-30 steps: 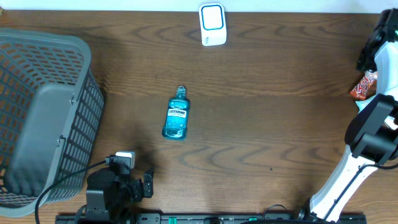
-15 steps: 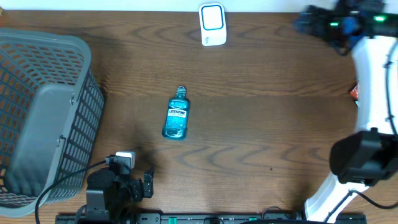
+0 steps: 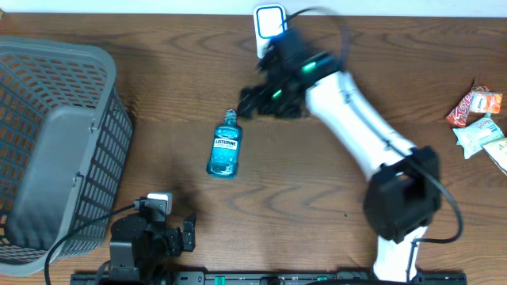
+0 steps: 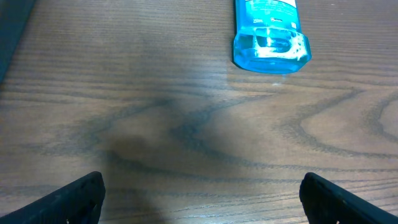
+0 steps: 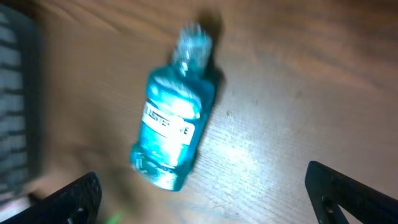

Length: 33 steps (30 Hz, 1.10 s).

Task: Scan the item barcode
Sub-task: 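Reach the right gripper to the blue mouthwash bottle and grasp it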

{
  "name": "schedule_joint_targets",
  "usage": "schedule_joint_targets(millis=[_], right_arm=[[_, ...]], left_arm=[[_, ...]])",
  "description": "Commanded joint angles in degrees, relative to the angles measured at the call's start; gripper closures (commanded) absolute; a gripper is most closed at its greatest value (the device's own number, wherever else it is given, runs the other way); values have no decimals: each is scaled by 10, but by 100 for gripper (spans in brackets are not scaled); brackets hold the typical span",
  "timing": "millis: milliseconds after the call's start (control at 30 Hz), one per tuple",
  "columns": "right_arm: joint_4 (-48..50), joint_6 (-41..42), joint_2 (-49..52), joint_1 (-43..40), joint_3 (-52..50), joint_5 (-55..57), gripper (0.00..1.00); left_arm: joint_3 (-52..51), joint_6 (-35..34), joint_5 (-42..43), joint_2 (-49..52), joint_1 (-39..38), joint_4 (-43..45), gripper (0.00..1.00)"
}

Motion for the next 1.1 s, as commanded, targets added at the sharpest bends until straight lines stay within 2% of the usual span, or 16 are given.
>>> schedule_joint_targets(millis=[0, 267, 733, 867, 1000, 1067], right_arm=[[0, 78, 17, 58, -9, 168, 1], [35, 160, 64, 162, -9, 321, 1], [71, 174, 149, 201, -9, 284, 1], [48, 174, 170, 199, -9, 284, 17], [20, 174, 181, 199, -9, 284, 39], [10, 174, 181, 198, -9, 286, 42]], left_arm=[[-2, -3, 1, 1, -2, -2, 0], [-2, -3, 1, 1, -2, -2, 0], [-2, -3, 1, 1, -2, -2, 0], [-2, -3, 1, 1, -2, -2, 0], [-2, -3, 1, 1, -2, -2, 0], [-2, -3, 1, 1, -2, -2, 0]])
